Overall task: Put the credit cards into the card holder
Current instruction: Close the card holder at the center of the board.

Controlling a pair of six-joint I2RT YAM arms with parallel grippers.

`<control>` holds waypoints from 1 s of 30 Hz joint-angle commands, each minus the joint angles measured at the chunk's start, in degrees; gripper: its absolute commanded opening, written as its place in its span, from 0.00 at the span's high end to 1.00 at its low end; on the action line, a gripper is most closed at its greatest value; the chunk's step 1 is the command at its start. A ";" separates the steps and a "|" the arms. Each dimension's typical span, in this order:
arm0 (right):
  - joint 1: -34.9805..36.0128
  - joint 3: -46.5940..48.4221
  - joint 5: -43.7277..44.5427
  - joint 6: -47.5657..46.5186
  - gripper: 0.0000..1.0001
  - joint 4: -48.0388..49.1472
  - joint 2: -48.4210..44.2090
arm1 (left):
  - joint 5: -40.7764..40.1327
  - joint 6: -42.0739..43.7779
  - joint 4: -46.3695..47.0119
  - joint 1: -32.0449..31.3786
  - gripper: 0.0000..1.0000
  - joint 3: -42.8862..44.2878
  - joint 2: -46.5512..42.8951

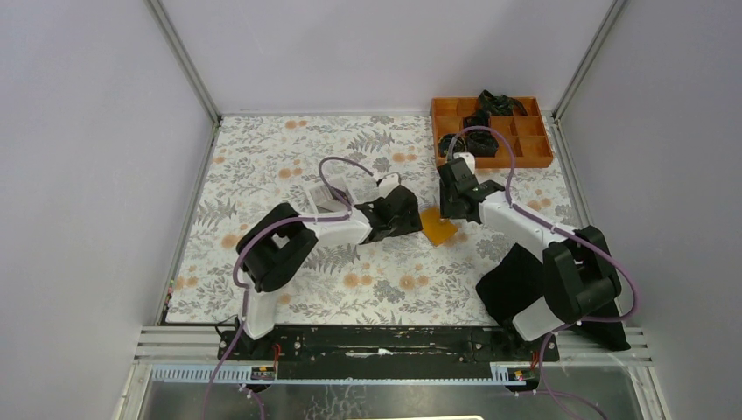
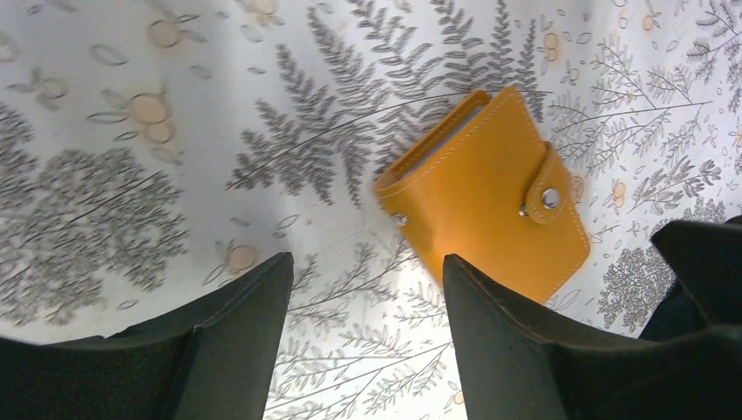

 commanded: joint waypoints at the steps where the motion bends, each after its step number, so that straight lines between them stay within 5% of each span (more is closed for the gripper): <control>1: 3.08 -0.74 4.00 -3.13 0.48 2.40 -0.13 | 0.31 -3.44 -7.74 1.27 0.28 -8.08 0.28; 30: 8.27 4.55 11.61 -5.52 0.45 0.72 12.28 | 1.21 -5.35 -2.46 1.28 0.27 -13.78 -3.24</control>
